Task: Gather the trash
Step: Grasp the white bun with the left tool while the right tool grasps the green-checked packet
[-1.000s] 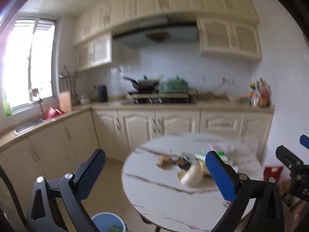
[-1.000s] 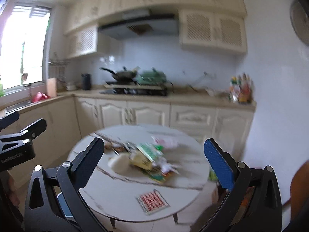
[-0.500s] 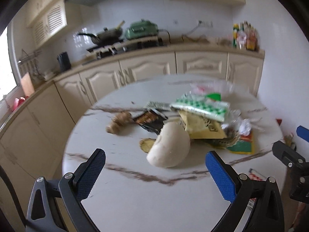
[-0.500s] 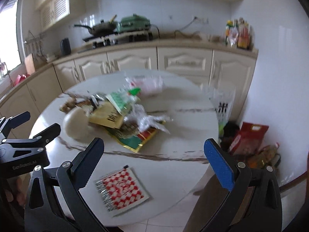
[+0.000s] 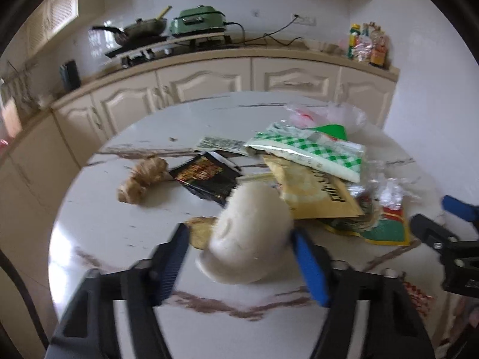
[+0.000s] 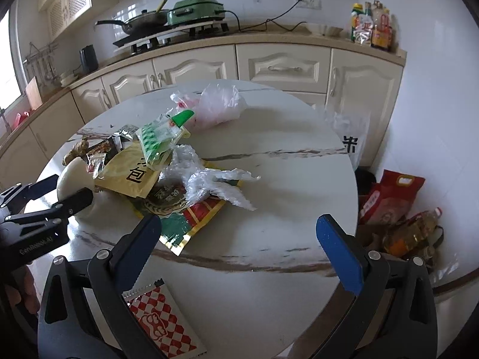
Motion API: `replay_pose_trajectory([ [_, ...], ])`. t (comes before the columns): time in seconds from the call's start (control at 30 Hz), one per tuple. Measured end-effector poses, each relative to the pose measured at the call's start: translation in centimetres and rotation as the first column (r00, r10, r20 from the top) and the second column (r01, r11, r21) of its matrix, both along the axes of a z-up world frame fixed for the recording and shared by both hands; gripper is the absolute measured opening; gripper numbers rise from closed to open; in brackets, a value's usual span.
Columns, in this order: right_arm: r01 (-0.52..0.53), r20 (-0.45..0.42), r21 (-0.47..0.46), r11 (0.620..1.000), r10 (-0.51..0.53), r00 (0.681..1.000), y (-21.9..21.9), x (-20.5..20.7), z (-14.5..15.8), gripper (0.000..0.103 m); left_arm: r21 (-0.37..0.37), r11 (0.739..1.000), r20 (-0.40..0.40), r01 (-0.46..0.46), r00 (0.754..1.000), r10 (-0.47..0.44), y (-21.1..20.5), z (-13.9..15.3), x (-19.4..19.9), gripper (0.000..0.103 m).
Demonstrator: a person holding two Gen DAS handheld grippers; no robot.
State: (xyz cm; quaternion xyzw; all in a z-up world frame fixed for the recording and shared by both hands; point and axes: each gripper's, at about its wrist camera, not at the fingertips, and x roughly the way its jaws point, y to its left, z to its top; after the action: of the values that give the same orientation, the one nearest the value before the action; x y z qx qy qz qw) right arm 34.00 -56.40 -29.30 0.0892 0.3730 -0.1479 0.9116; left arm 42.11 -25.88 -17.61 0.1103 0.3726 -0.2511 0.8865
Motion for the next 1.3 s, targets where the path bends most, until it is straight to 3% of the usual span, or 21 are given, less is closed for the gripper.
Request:
replay_pose_trajectory([
  [0.1,-0.017,0.003,-0.005,1.000,0.017,1.000,0.3,0.5,0.3,0.103,-0.015,1.000,0.003,-0.007,1.000,0.007,1.1,0.4,0.1,0.053],
  [0.2,-0.042,0.012,-0.021,0.999,0.042,0.999,0.7,1.7,0.9,0.103,-0.081,0.997,-0.009,0.019,1.000,-0.020,2.7,1.6,0.0,0.052],
  [0.4,-0.133,0.001,-0.029,0.991,0.133,0.991,1.8,6.4,1.6,0.103,-0.140,0.990,0.043,0.010,0.999,-0.004,5.8,4.2,0.2,0.052],
  [0.73,-0.211,-0.062,0.174,0.962,0.225,0.972,1.0,15.1,-0.4,0.101,-0.148,0.986,0.054,-0.071,0.995,0.080,10.3,4.5,2.2,0.052],
  [0.77,-0.211,-0.068,0.175,0.962,0.226,0.972,1.1,15.3,-0.6,0.096,-0.147,0.986,0.051,-0.079,0.995,0.088,10.7,4.4,2.3,0.052],
  [0.83,-0.213,-0.077,0.168,0.962,0.229,0.971,1.3,15.7,-1.0,0.060,-0.149,0.985,0.047,-0.084,0.995,0.092,10.8,4.4,2.3,0.052],
  [1.0,-0.230,-0.071,0.144,0.962,0.242,0.968,2.0,15.4,-0.8,0.044,-0.159,0.982,0.034,-0.104,0.993,0.111,11.9,4.3,2.4,0.053],
  [1.17,-0.252,-0.065,0.072,0.965,0.256,0.964,3.6,14.3,0.1,0.040,-0.176,0.977,0.029,-0.121,0.991,0.128,13.4,4.4,2.3,0.054],
  [1.23,-0.251,-0.047,0.055,0.966,0.254,0.966,4.2,13.8,0.7,0.026,-0.185,0.975,0.030,-0.124,0.991,0.132,14.1,4.6,2.0,0.054],
  [1.3,-0.256,-0.040,0.046,0.965,0.258,0.965,4.6,13.4,1.3,0.020,-0.192,0.972,0.033,-0.133,0.989,0.142,15.0,4.8,1.6,0.054],
])
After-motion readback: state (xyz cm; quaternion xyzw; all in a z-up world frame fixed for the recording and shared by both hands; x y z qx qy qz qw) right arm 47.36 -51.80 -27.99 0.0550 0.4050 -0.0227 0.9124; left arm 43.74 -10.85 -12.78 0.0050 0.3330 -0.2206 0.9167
